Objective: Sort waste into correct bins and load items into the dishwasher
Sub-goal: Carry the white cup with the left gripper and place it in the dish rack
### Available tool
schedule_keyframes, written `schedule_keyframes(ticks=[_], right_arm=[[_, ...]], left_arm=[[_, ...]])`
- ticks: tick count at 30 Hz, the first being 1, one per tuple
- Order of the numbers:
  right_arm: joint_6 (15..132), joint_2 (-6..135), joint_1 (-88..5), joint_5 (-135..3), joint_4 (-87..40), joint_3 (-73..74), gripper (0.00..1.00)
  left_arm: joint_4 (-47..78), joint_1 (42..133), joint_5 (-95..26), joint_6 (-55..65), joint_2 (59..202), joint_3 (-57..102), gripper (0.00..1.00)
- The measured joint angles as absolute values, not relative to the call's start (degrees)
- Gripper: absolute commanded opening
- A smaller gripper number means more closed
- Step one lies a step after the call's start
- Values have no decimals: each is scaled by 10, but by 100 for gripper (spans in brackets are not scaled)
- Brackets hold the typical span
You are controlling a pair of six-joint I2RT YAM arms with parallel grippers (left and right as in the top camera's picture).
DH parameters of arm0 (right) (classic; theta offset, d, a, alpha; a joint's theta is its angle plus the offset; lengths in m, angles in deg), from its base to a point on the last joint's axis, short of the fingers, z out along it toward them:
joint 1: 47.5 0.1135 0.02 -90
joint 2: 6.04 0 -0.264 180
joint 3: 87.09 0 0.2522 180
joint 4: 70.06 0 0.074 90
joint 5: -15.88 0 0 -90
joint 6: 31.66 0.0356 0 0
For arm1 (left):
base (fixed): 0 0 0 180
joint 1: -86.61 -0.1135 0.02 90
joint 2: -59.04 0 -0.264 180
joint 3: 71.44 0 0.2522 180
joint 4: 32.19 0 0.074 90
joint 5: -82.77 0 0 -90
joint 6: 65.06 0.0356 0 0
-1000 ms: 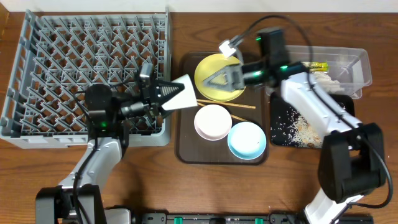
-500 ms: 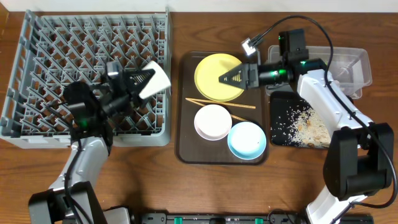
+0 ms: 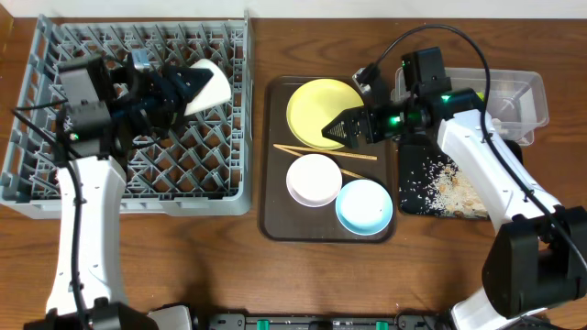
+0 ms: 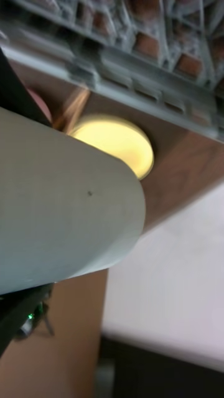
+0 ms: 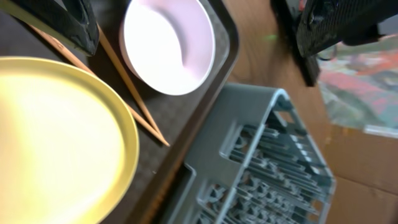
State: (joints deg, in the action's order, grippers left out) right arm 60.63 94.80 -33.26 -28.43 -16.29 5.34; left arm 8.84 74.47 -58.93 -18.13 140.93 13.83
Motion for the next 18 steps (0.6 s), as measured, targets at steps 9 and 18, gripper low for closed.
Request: schedule_keyframes(ticks=[9,18], right_arm=[[601,948,-326,-330,-157,53,99],[600,948,-326,-337,-154,53,99]], left_arm=[[350,848,-331,-35,1409,278,30],[472,901,-154,-6,1431,279,30]])
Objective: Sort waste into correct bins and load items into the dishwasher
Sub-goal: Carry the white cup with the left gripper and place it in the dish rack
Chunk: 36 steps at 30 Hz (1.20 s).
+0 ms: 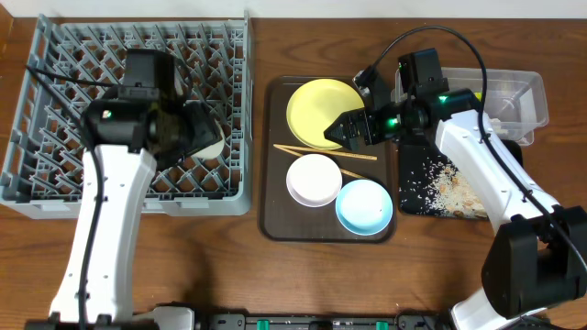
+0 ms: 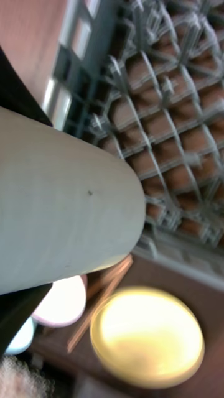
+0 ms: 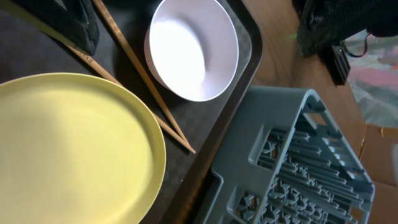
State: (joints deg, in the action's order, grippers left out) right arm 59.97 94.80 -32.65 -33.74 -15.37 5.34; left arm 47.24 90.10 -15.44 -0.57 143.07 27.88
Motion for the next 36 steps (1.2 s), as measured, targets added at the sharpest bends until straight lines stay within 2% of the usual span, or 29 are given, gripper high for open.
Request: schedule_keyframes(ticks=[14,23,29,31,34,36], right_arm=[[595,948,-326,-347,-146,53,99],[593,948,-326,-351,-145,53,99],[593,948,-326,-352,-145,53,99],[593,948,-326,-352,-145,53,99],[593,948,-326,-352,-145,53,99],[593,948,-326,-352,-145,53,99]], left_arm=[[525,925,-140,-4,1584,279,29],[542,943,-115,-6,1601,279,30],[510,943,-102,-7,1609,271,31],[506,943,-102,-7,1609,261,41],[499,943,-102,-7,1609,246,63],[495,943,-102,-7,1609,244,67]])
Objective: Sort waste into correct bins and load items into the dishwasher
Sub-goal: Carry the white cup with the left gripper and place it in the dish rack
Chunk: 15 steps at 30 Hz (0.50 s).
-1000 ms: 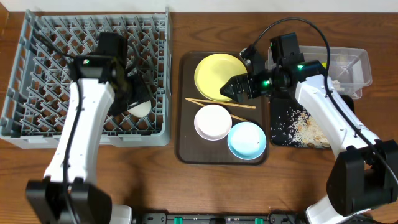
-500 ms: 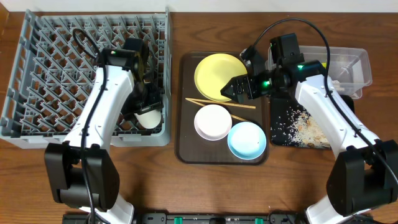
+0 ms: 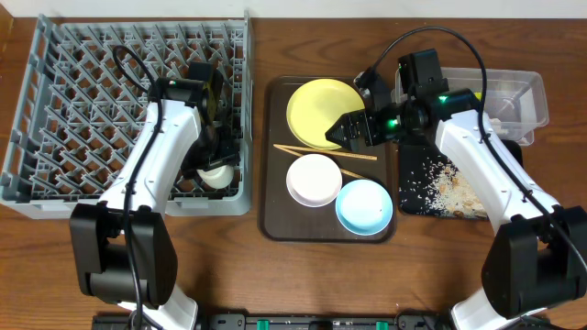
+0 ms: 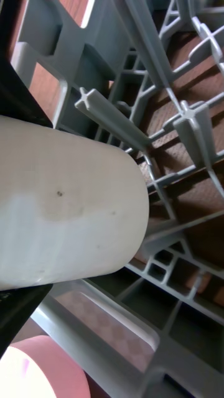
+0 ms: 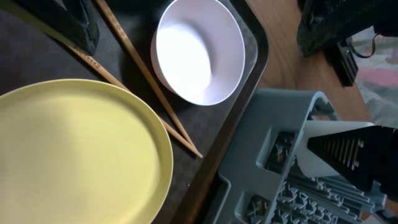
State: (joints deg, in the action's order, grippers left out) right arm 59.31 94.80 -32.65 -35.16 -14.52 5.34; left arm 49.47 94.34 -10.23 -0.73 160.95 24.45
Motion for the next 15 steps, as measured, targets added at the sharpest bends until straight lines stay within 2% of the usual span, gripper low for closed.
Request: schedule_keyframes(ticks=[8,12,13,15], right_arm=[[593,948,-326,-352,-155,53,99],[593,948,-326,-352,-157,53,99],[593,947,-326,-352,-157,53,99],[593,944,-326,-352,-157,53,99]], left_arm=[[493,943,-101,-8,1609,244,76],[512,943,-103,-7,1609,245,76],[515,943,-103,-7,1609,246,75],[518,943,-105,-7,1609,248,66]])
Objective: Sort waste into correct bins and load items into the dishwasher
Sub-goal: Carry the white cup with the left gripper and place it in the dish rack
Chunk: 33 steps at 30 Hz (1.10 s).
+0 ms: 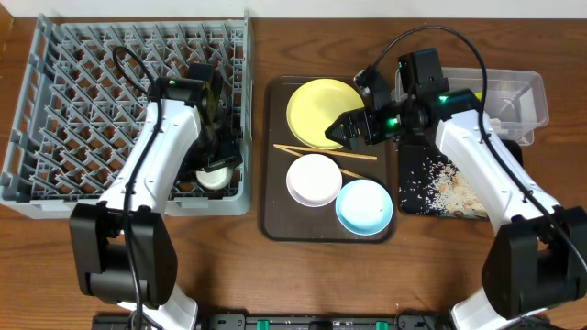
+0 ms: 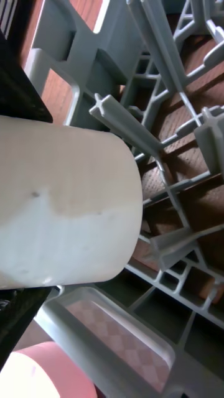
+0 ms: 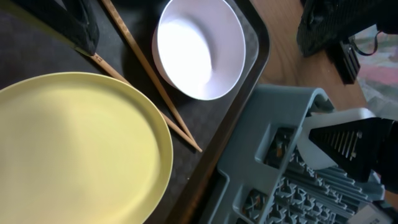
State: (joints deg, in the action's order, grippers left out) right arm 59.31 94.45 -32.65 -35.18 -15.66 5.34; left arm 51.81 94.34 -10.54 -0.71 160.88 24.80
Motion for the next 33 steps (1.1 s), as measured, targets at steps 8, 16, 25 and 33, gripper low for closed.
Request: schedule_keyframes(ticks=[8,16,25,33], right_arm=[[593,926,-326,-352,-157,53,99],[593,926,-326,-352,-156,53,99],[593,926,-326,-352,-149,53,99],[593,926,-326,-352,-148,53,99]], left_arm=[[543,943,-151,-5,1595,252,63],[566,943,-163,-5,1594,255,64],[560,943,-156,-6,1594,255,85],[542,943,-156,-5,1594,255,85]])
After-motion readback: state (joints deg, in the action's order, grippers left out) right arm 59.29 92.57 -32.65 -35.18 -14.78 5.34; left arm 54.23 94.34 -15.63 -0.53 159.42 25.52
